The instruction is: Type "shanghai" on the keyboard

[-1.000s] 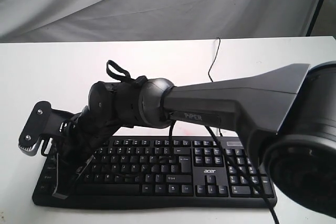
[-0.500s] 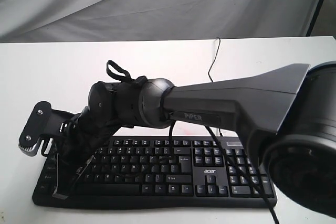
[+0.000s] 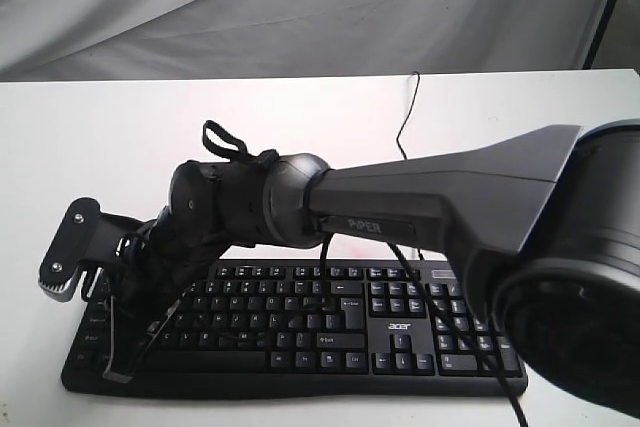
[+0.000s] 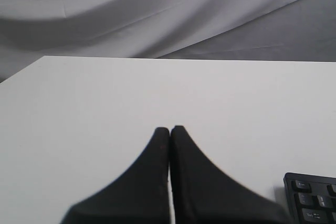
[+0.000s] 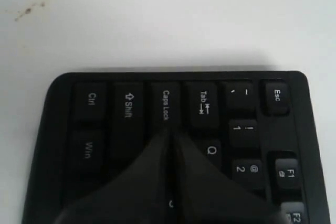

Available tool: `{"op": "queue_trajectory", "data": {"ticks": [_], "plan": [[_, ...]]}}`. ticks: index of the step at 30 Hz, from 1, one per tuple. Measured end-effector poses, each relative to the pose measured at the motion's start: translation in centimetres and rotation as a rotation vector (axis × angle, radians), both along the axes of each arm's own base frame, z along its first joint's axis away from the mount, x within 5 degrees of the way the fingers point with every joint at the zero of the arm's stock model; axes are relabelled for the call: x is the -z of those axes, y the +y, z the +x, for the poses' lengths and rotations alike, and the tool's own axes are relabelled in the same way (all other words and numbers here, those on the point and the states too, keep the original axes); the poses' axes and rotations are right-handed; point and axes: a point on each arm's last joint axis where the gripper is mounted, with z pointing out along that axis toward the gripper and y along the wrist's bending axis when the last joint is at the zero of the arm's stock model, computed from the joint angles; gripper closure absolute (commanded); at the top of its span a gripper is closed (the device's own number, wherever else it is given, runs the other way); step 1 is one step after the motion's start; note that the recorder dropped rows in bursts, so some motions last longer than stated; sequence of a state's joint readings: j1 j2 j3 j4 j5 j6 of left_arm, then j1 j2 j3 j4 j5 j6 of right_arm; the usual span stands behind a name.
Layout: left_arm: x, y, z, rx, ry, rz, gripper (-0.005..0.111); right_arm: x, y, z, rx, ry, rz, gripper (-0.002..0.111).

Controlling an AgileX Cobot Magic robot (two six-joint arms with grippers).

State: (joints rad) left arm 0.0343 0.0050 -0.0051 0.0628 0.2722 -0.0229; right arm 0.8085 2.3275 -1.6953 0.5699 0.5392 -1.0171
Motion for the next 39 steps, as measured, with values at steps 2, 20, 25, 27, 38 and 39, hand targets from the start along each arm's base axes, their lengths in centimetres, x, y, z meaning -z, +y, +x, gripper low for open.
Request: {"op": "queue_trajectory", "data": {"ticks": [2,20,25,27,38,39], "plan": [[0.0,0.0,0.0,0.000,0.000,0.000,0.106,-0.3,0.0,0.0,-0.005,-0.011,-0.001,0.108],[0.0,0.0,0.0,0.000,0.000,0.000,0.106,-3.3,-0.2,-0.1,-0.025,-0.060,0.021,0.108],[0.0,0.0,0.0,0.000,0.000,0.000,0.106,-3.1,-0.7,0.0,-0.037,-0.027,-0.002,0.108],[0.0,0.0,0.0,0.000,0.000,0.000,0.106,-3.0,-1.7,0.5,-0.036,0.000,-0.025,0.108],[0.0,0.0,0.0,0.000,0.000,0.000,0.106,-4.5,-6.7,0.5,0.012,-0.017,-0.066,0.108],[0.0,0.0,0.0,0.000,0.000,0.000,0.106,-4.4,-7.3,0.5,0.014,-0.017,-0.069,0.108]]}}
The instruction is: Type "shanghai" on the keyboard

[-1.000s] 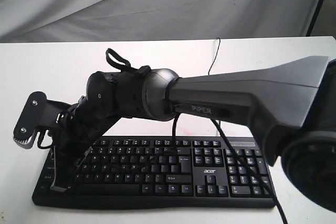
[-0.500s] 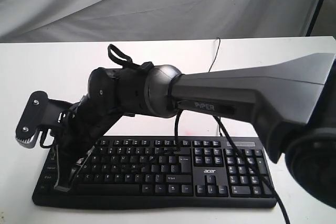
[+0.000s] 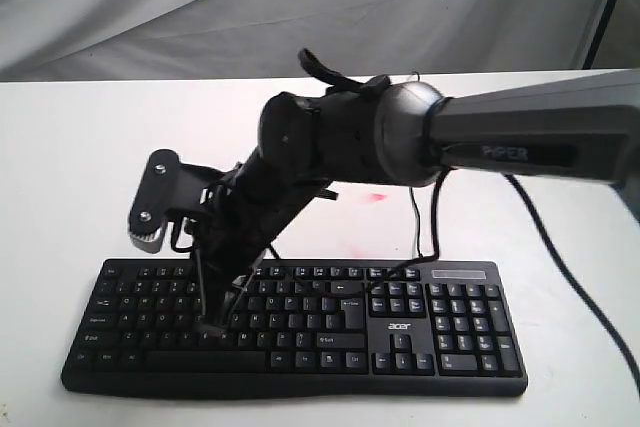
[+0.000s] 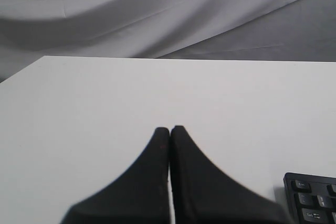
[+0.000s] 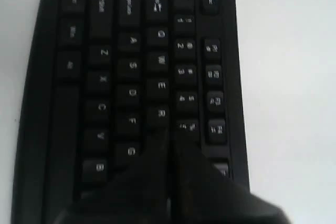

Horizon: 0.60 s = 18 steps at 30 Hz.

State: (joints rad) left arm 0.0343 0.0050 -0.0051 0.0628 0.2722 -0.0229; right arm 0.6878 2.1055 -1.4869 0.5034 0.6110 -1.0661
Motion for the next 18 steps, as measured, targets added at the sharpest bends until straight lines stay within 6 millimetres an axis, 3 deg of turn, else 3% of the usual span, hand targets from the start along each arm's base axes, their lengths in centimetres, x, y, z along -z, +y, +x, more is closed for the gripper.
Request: {"op": "queue_trajectory", "data": {"ticks": [8,18], "plan": [[0.0,0.0,0.0,0.000,0.000,0.000,0.106,-0.1,-4.5,-0.6,-0.015,0.027,0.071,0.108],[0.0,0.0,0.0,0.000,0.000,0.000,0.106,-0.1,-4.7,-0.7,-0.023,0.012,0.096,0.108]]}}
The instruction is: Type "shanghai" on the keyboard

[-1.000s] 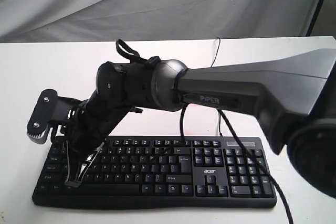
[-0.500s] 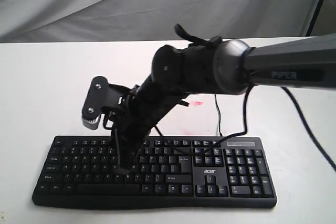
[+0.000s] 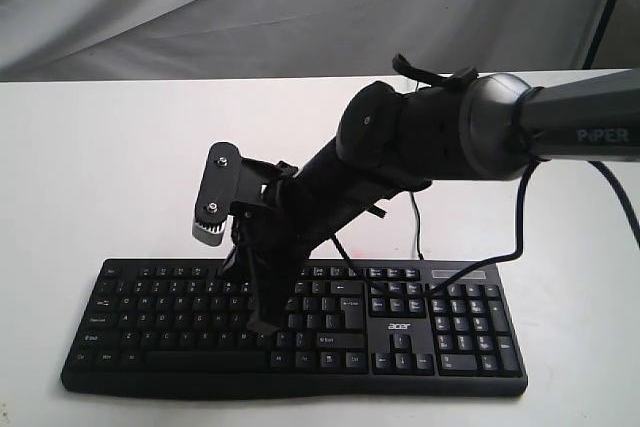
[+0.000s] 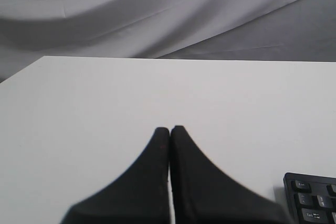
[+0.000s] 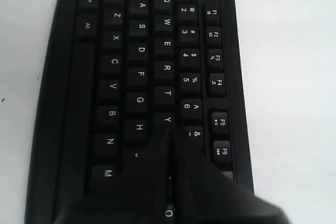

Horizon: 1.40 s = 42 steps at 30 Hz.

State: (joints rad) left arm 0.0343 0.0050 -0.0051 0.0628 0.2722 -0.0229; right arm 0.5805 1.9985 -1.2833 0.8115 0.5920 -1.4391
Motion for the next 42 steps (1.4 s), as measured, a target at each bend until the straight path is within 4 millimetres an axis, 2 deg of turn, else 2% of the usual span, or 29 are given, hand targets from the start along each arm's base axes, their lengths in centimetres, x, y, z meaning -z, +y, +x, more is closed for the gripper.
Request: {"op": "queue_trajectory", "data": {"ticks": [8,13,42], "plan": [[0.0,0.0,0.0,0.000,0.000,0.000,0.106,0.6,-0.4,0.0,0.013,-0.015,-0.036,0.108],[0.0,0.0,0.0,0.000,0.000,0.000,0.106,2.4,-0.4,0.3,0.034,-0.002,-0.056,0.108],[0.0,0.0,0.0,0.000,0.000,0.000,0.106,2.9,-0.3,0.2,-0.031,-0.014,-0.068,0.108]]}}
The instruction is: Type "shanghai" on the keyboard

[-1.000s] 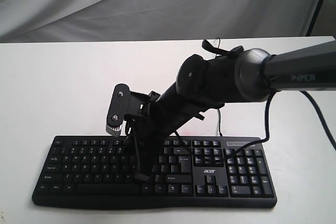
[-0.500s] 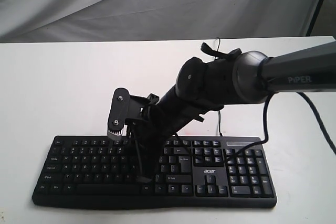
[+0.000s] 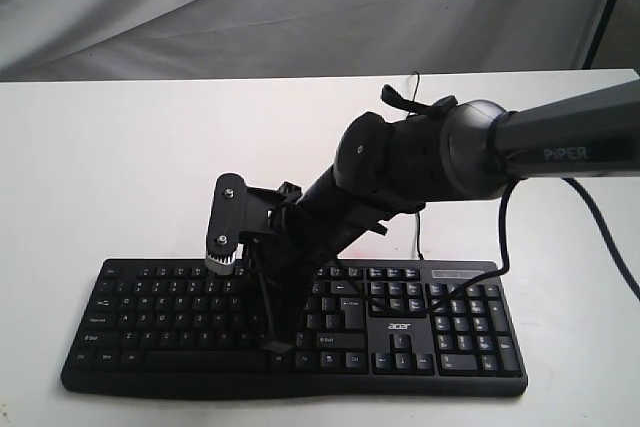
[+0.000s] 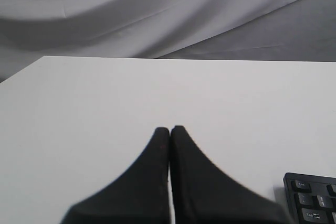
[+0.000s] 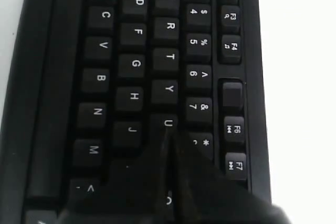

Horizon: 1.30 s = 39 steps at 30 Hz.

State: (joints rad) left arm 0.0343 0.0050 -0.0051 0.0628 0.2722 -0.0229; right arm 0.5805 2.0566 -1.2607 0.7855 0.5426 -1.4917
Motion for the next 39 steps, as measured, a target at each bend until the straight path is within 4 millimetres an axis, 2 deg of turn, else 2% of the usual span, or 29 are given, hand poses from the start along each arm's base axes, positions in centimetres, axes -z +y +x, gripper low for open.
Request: {"op": "queue_trajectory", "data": {"ticks": [14,39], "plan": [[0.00,0.00,0.00,0.000,0.000,0.000,0.106,0.78,0.01,-0.02,-0.009,0.014,-0.012,0.108],[0.00,0.00,0.00,0.000,0.000,0.000,0.106,0.98,0.03,-0.06,-0.013,0.021,-0.012,0.108]]}}
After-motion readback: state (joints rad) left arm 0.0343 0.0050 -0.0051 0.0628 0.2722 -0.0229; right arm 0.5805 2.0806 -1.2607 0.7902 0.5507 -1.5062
